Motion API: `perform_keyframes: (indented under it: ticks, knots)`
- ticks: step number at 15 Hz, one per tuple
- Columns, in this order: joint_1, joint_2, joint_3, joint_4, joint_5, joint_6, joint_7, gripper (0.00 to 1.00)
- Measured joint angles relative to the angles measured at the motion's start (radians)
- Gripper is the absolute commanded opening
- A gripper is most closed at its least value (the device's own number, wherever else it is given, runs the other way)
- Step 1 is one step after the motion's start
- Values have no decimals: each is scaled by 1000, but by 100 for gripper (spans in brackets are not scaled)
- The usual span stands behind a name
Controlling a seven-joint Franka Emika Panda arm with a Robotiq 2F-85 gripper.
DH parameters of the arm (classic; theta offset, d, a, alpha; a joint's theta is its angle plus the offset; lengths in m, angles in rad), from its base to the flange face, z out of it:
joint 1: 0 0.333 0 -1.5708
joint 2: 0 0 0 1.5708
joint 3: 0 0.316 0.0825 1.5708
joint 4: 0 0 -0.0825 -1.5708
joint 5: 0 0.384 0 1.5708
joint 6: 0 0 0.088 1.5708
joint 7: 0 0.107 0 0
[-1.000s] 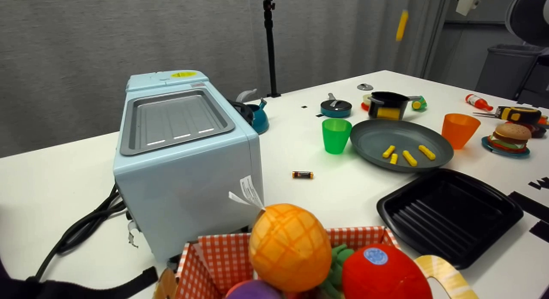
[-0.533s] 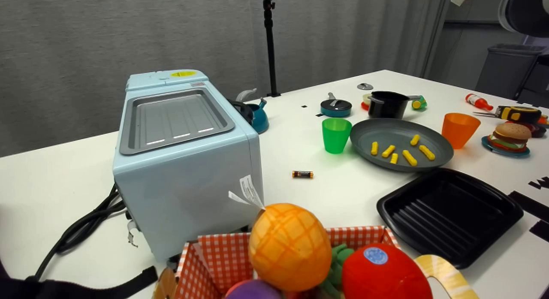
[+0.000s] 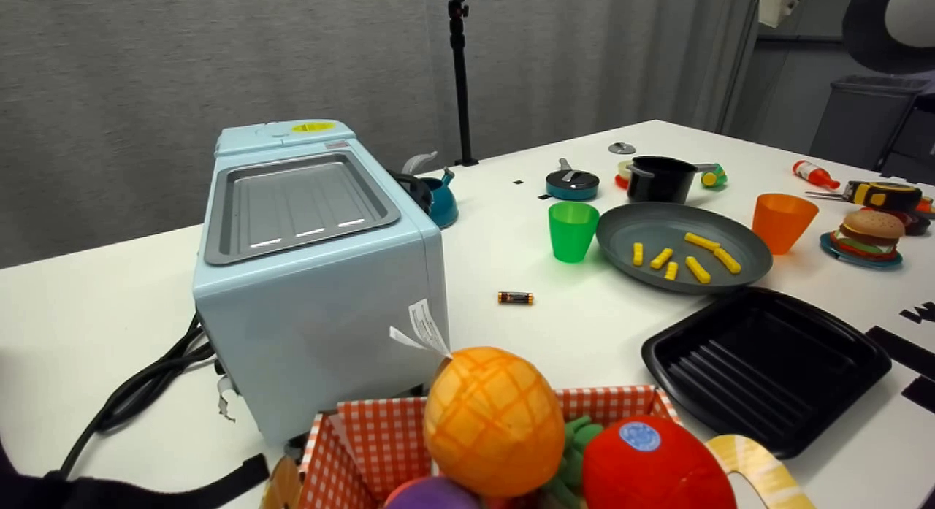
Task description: Pour the contents in the dark blue cup onto the grey plate, put the dark blue cup inside the green cup
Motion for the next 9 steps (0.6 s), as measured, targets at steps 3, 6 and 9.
perform_keyframes:
  ticks: [3,6,9]
  knots:
    - [152,-68,-129,43,58,-147,109,53]
    - [189,-102,-120,72,88,-378,148,53]
    - [193,-126,-96,103,89,-621,187,53]
